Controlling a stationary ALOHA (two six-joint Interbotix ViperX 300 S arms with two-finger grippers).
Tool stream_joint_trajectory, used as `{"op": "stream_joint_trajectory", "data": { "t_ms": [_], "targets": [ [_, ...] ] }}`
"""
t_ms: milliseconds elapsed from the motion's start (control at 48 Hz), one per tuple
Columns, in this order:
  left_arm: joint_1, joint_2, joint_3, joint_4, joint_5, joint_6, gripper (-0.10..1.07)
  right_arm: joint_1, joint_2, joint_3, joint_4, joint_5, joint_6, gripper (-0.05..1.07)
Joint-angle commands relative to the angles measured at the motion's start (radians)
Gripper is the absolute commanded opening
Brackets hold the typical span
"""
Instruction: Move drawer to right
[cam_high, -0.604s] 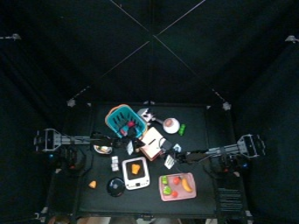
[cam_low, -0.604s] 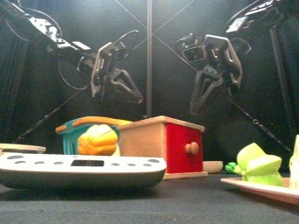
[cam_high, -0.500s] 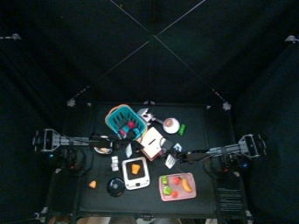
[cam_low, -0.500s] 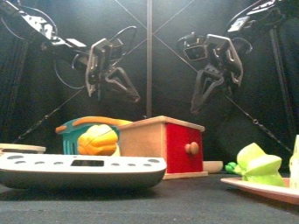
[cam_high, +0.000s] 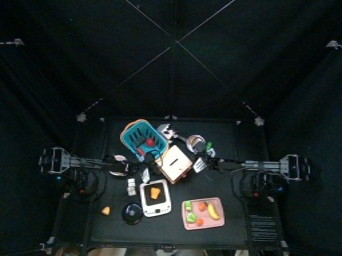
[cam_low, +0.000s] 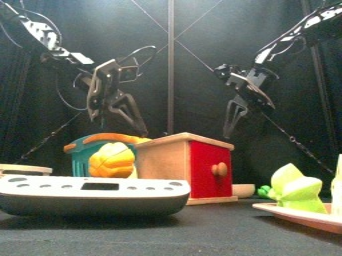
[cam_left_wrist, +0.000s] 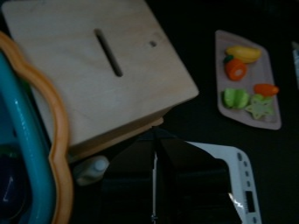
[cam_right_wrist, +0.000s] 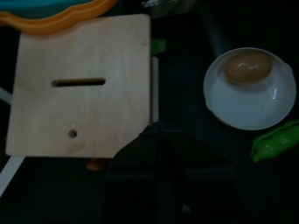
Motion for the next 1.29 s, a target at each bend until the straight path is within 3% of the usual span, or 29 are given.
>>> {"op": "stream_joint_trajectory", "data": {
  "t_ms": [0, 271, 562, 875, 1271],
  "targets": [
    [0.002, 0.011, -0.034, -0.011, 0.0, 0.002, 0.44, -0.018, 0.009, -0.014, -0.009, -0.025, -0.002, 0.42],
    [0.011, 0.055, -0.063, -0.011, 0.011, 0.002, 0.44, -0.066, 0.092, -0.038, -0.025, -0.074, -0.002, 0.42],
    [0.032, 0.087, -0.083, -0.012, 0.017, 0.002, 0.44, -0.061, 0.144, -0.066, -0.032, -0.1, 0.0, 0.42],
    [0.031, 0.104, -0.123, -0.012, 0.017, 0.0, 0.44, -0.014, 0.114, -0.034, 0.011, -0.094, 0.002, 0.42],
    [0.025, 0.118, -0.153, -0.012, 0.017, 0.0, 0.44, 0.098, 0.012, 0.018, 0.087, -0.074, 0.006, 0.42]
  ]
}}
